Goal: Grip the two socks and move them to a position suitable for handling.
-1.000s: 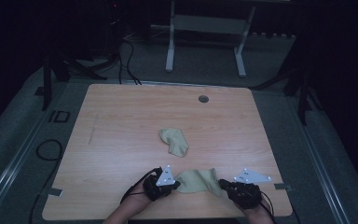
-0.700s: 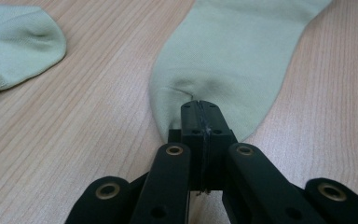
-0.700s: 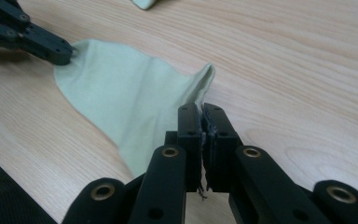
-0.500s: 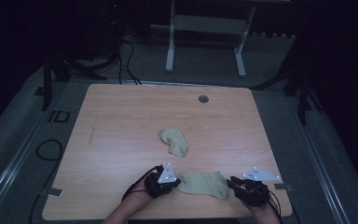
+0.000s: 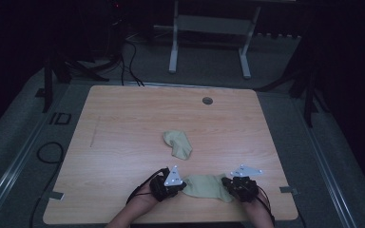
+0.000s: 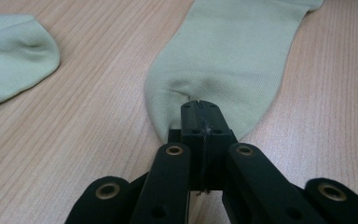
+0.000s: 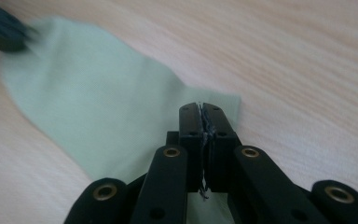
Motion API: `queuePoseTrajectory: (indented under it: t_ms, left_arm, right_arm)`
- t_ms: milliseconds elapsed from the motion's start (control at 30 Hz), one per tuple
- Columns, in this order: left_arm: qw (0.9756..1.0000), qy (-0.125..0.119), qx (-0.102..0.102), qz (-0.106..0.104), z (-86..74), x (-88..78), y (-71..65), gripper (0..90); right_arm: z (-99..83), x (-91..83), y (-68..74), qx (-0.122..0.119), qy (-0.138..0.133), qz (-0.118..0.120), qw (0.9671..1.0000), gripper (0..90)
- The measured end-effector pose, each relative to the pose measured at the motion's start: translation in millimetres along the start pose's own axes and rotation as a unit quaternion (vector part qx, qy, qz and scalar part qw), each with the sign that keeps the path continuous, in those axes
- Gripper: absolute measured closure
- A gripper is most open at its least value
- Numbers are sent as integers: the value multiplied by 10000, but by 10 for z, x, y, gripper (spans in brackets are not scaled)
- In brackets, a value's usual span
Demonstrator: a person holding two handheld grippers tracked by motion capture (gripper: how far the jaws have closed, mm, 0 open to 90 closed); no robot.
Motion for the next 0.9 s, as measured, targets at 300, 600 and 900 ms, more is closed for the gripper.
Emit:
queuePoseTrajectory:
  t_ms: [300, 600, 900]
  left_arm:
    - [10000, 54, 43, 13, 134, 128, 8, 893]
    - [9998, 138, 108, -8, 234, 226, 66, 893]
    - [9999, 111, 19, -51, 238, 221, 79, 891]
  right_arm:
    - [30, 35, -207, 71, 34, -169, 9998, 873]
    - [-8, -13, -317, 216, 30, -189, 9996, 857]
    - [-11, -9, -307, 196, 22, -157, 9997, 831]
Point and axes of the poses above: each handheld gripper's, and its own axes: x roughly forward along the jaws, z roughly out of its top, y roughly to its left, the point moved 5 cm from there along x, roughly forward along the jaws, and after that the axes turned 6 degrees about x, right-handed, at the moved point
